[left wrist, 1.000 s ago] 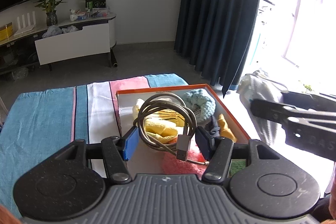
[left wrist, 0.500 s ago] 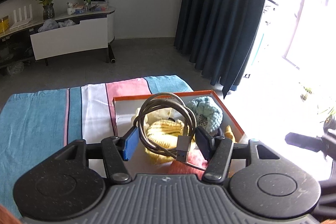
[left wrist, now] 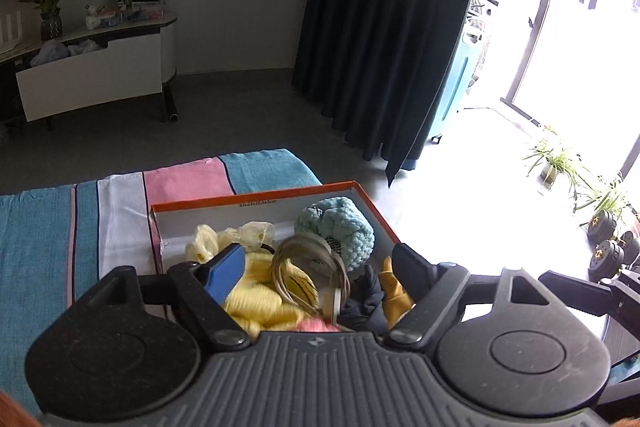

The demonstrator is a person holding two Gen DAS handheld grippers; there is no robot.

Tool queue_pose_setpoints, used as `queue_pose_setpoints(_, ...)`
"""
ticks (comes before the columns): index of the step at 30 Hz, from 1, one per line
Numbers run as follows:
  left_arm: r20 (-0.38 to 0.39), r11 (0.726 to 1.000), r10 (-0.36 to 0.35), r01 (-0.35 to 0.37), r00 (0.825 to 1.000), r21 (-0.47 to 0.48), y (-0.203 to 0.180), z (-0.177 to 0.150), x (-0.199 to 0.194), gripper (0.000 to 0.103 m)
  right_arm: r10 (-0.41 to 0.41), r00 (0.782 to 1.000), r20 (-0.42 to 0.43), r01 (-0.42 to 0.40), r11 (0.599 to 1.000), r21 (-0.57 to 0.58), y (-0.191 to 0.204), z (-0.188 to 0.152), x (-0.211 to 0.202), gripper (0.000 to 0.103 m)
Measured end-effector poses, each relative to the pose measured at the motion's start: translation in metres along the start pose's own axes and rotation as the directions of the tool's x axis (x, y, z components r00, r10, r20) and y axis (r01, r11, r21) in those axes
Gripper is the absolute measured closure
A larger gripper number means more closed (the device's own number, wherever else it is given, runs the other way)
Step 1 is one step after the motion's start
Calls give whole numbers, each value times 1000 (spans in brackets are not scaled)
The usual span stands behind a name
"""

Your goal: Organize soft objects

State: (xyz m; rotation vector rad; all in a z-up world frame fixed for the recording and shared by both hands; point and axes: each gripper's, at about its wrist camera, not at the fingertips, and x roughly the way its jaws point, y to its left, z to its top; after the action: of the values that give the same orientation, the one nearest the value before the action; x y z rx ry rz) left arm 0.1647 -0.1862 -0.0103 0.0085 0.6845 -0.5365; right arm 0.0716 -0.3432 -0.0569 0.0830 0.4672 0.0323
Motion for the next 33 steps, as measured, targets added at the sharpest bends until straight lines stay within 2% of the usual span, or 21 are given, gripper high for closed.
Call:
queue_pose_setpoints(3,8,1000,16,-16,1000,9,0,-2,-9,18,5,1000,4,-5,1000,4,1,2,-1,19)
queue_pose_setpoints(7,23,999,32,-32,999,-9,2,-7,-25,8,12,1000,7,-11,1000,-9,7,-1,-8,19)
queue_pose_setpoints(10,30,997,79,-78,996,-23,1,-11,-40,0,12,1000,6,-11,1000,-11,9,-2,-13,19)
queue_pose_setpoints(16,31,986,160,-159,987,-50,-5,-28,-72,0,20,1000,0,-20,1000,-10,12,-12,-28,19)
queue_pose_setpoints(23,-4,970,228,-228,974,-87,-14,-60,-96,0,25,999,-30,-25,1000,14,10,-31,-49,19)
queue_pose_setpoints(30,-94,964,248,-255,964,-80,-28,-103,-93,0,31,996,-79,-30,999,11,9,-54,-71,16)
queue_pose_setpoints(33,-123,958,253,-266,960,-108,-25,-113,-91,0,30,994,-104,-27,999,27,6,-63,-73,16)
